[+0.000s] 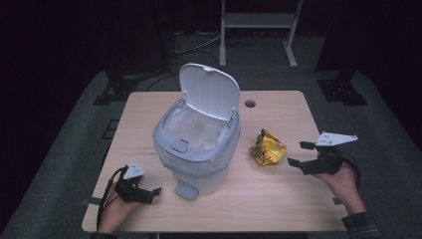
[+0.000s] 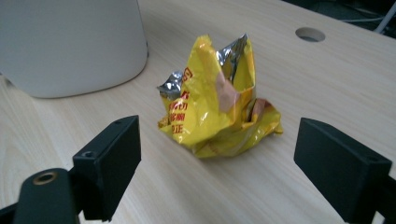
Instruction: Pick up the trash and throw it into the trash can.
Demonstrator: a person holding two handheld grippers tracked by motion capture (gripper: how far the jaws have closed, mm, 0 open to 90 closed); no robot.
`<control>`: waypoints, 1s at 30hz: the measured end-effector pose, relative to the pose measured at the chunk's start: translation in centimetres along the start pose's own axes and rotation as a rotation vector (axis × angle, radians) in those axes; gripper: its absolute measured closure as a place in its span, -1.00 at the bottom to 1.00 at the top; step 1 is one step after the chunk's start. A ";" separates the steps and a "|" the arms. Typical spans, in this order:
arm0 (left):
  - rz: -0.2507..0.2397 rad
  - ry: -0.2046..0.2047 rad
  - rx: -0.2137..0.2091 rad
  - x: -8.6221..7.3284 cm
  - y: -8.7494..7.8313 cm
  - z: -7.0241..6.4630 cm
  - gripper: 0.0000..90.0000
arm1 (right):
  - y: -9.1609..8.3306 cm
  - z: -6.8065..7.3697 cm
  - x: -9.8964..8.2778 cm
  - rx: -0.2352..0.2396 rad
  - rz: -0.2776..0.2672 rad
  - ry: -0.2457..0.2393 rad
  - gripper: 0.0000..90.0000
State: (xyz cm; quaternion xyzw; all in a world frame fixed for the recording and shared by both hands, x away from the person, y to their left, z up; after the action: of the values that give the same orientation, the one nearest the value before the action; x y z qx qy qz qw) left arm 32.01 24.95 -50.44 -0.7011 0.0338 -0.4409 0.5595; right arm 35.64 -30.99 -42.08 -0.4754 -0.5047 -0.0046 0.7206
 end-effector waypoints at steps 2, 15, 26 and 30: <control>-0.002 0.000 0.000 0.0 0.0 0.0 -1.00 | 0.0 -0.1 0.4 0.002 -0.012 -0.012 -0.63; 0.001 0.000 0.000 0.0 0.0 0.0 -1.00 | 1.1 -0.2 2.2 0.042 -0.030 -0.050 -0.25; -0.002 0.000 0.000 0.0 0.0 0.0 -1.00 | 3.0 -0.8 3.2 0.055 -0.010 -0.088 0.11; -0.002 -0.001 0.000 0.0 0.0 0.0 -1.00 | 3.7 -0.9 3.4 0.061 0.003 -0.098 0.18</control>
State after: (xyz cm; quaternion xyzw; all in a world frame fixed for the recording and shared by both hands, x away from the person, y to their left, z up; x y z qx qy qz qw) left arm 32.02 24.95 -50.45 -0.7011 0.0328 -0.4413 0.5591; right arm 39.79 -27.97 -42.11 -0.4534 -0.5386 0.0352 0.7093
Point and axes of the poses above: each handheld gripper's, and its own axes: y roughly forward along the jaws, x roughly out of its top, z roughly to its left, the point moved 3 cm from there along y, roughly forward along the jaws, and after that the axes turned 10 degrees about z, right-handed, at the moved point
